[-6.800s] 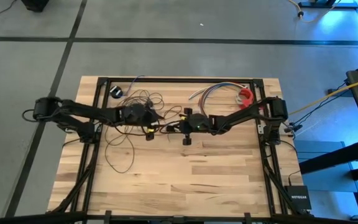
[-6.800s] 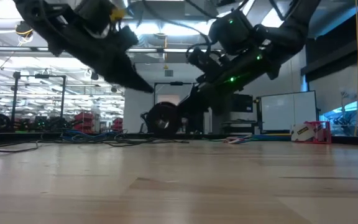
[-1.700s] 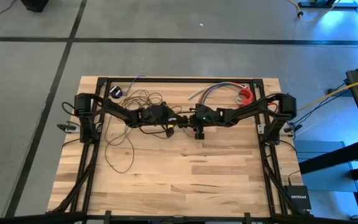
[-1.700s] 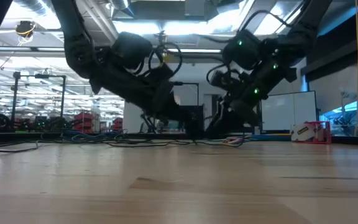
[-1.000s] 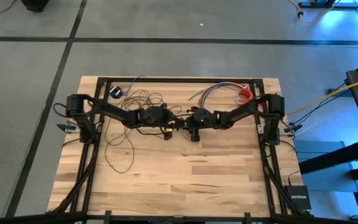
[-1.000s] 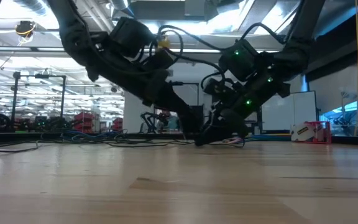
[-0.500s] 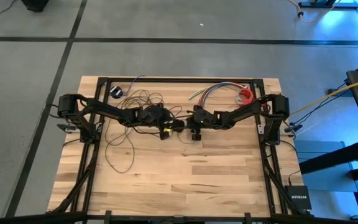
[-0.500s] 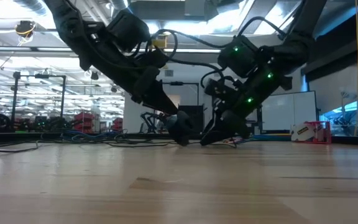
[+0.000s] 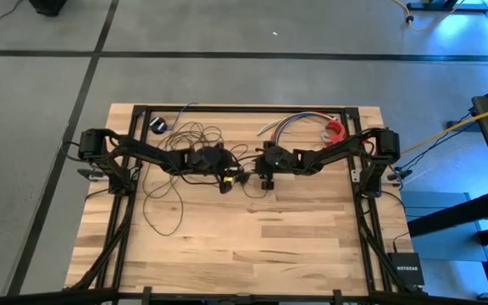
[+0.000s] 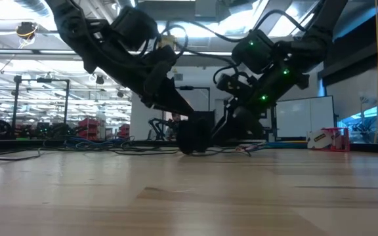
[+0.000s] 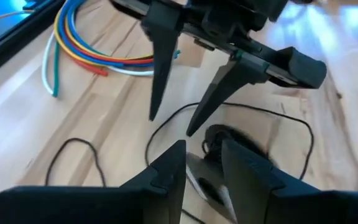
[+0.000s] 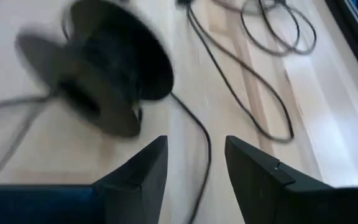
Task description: Coiling cords
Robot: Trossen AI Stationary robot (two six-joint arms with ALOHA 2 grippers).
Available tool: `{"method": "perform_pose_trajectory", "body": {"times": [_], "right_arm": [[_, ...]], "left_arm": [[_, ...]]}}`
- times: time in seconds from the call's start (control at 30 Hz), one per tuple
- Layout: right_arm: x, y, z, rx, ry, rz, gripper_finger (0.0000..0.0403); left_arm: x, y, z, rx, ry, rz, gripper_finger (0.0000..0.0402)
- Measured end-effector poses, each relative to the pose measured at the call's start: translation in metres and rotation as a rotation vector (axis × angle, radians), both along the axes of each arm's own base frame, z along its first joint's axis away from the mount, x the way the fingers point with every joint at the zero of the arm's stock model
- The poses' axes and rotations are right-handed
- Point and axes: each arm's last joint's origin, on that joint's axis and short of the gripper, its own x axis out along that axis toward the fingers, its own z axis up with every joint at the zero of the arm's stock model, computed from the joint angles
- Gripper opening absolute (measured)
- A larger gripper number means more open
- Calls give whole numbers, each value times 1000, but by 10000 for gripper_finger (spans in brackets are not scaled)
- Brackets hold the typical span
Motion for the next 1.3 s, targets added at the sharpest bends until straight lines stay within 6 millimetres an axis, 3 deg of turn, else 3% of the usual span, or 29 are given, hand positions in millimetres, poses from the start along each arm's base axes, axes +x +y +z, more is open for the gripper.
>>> {"method": "perform_pose_trajectory", "body": {"times": [0.2,0.43,0.73,1.3], "right_arm": [[0,1,-1,32,-4,30,166],[0,1,-1,51,3,17,166],[0,1,-1,72,-4,0,166],[-1,1,-3,76,11,0,166]], "left_arm": [[1,-8,0,0,-3,-25,98],[-5,-17,14,-58,25,-11,98],[1,-20,-15,-218,81,102,98],[3,-12,-17,-130,68,166,98]]}}
